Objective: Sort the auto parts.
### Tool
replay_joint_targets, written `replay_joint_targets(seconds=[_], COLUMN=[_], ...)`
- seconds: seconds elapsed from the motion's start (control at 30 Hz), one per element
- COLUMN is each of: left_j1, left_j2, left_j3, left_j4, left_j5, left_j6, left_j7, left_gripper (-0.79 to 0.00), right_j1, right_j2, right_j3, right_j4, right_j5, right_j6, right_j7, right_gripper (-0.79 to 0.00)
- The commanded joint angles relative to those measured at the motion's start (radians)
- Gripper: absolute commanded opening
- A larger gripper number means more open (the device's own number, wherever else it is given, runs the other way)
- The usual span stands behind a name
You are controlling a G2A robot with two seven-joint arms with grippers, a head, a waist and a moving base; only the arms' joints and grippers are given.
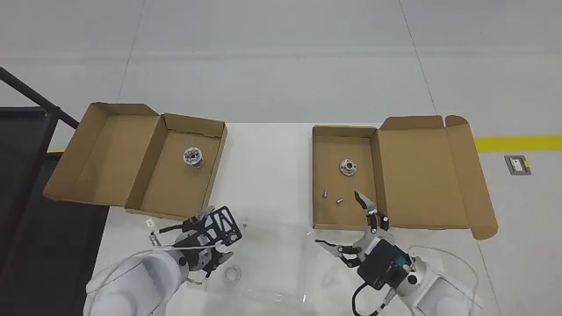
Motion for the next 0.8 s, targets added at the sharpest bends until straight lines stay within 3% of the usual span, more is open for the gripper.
replay_joint_targets(seconds=[0.0,0.2,0.37,0.63,0.77], left_j1=[0.0,0.0,0.007,-0.032,-0.066], left_j2=[0.0,0.0,0.01,0.027,0.033], left_j3=[0.0,0.0,0.025,0.139,0.174], left_j4=[0.0,0.0,0.046,0.17,0.229], left_j5=[0.0,0.0,0.028,0.165,0.171], left_j6=[0.003,0.003,-0.091,-0.142,-0.14], left_j7=[0.0,0.0,0.026,0.054,0.052], left_gripper=[0.0,0.0,0.0,0.0,-0.135], right_j1=[0.0,0.0,0.0,0.0,0.0], right_j2=[0.0,0.0,0.0,0.0,0.0], right_j3=[0.0,0.0,0.0,0.0,0.0], right_j4=[0.0,0.0,0.0,0.0,0.0], right_j5=[0.0,0.0,0.0,0.0,0.0], right_j6=[0.0,0.0,0.0,0.0,0.0], right_j7=[0.0,0.0,0.0,0.0,0.0], right_gripper=[0.0,0.0,0.0,0.0,0.0])
